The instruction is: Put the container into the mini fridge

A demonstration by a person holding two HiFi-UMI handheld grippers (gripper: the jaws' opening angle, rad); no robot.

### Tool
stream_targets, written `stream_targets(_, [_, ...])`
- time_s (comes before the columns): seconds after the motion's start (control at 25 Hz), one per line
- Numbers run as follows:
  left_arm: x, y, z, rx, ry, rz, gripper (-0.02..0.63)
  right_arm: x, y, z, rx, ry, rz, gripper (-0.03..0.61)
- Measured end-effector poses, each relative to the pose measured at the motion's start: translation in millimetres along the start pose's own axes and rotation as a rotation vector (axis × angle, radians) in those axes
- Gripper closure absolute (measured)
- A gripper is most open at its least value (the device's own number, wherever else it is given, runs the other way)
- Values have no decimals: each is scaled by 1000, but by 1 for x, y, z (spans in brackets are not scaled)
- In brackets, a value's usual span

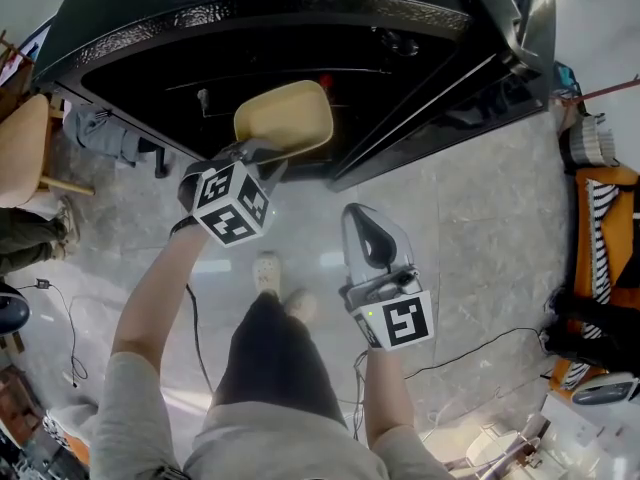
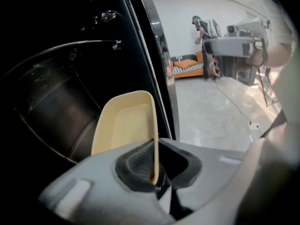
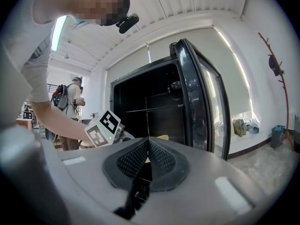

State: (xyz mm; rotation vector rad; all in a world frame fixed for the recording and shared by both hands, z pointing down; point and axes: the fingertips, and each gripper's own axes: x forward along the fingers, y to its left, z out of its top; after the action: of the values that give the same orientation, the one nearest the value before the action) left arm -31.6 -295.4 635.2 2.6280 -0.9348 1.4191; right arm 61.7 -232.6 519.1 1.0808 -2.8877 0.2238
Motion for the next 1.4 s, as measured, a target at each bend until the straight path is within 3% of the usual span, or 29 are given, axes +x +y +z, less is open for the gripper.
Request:
stream_targets(0.6, [29, 35, -4, 115, 178, -6, 600, -1, -11, -3, 16, 5, -36, 580])
stream_targets(1.4, [43, 80, 4, 135, 179, 71, 574, 1, -20, -7, 23, 9, -67, 580])
